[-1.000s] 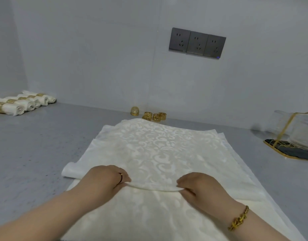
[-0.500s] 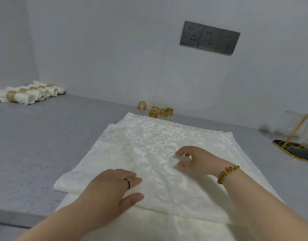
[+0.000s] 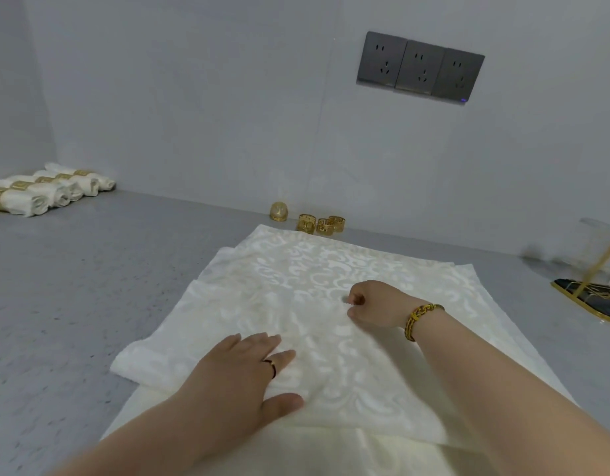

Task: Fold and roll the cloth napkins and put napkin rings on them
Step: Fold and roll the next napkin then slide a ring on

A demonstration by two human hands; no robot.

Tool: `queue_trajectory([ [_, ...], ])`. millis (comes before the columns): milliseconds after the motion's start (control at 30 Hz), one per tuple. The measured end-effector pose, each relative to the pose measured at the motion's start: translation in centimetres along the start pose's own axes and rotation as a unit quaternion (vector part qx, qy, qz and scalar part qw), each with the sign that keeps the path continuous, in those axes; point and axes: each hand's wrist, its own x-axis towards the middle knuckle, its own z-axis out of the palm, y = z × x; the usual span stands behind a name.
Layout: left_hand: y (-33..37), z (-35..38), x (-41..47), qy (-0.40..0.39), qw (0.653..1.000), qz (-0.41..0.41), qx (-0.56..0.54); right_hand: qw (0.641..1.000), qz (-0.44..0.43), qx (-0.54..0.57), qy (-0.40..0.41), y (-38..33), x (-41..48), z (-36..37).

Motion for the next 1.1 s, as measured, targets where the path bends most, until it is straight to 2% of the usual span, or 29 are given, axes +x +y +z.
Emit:
queue_trajectory([
  [67,-1.2,-0.2,0.9,0.003,1.000,-0.017,0.008,1.000,0.002,-0.004,0.021,0.1,1.5,-0.3],
  [233,-3.4,-1.7,2.4,0.074,0.996,-0.048,0.026,0.998,0.025,-0.023,0.047,-0.1,4.9,-1.2],
  [300,-4.1,-1.2,3.1,0.139,0.989,-0.045,0.019,0.998,0.036,-0.025,0.051,0.0,6.2,-1.3],
  [333,-4.2,-1.4,3.4,0.142,0.988,-0.028,0.045,0.998,0.041,-0.027,0.051,0.0,6.9,-1.3],
  [367,-4.0,-1.9,3.4,0.117,0.991,-0.044,0.040,0.997,0.046,-0.024,0.053,0.1,7.4,-1.2],
  [467,-4.6,-0.9,4.0,0.073,0.997,-0.017,0.011,0.996,0.048,-0.010,0.071,0.6,8.6,-0.7],
  [633,-5.1,0.2,4.3,0.095,0.995,0.033,0.021,0.993,0.050,-0.001,0.104,1.3,9.7,-0.1],
  [733,-4.8,0.4,4.0,0.150,0.985,0.087,0.003,0.991,0.056,-0.012,0.119,1.3,9.9,0.1],
  [833,-5.1,0.4,4.0,0.182,0.979,0.089,-0.004,0.988,0.071,-0.032,0.135,1.3,10.1,0.2],
  [1100,-5.2,0.8,4.3,0.144,0.986,0.080,-0.006,0.981,0.084,-0.064,0.163,1.3,10.2,0.7],
])
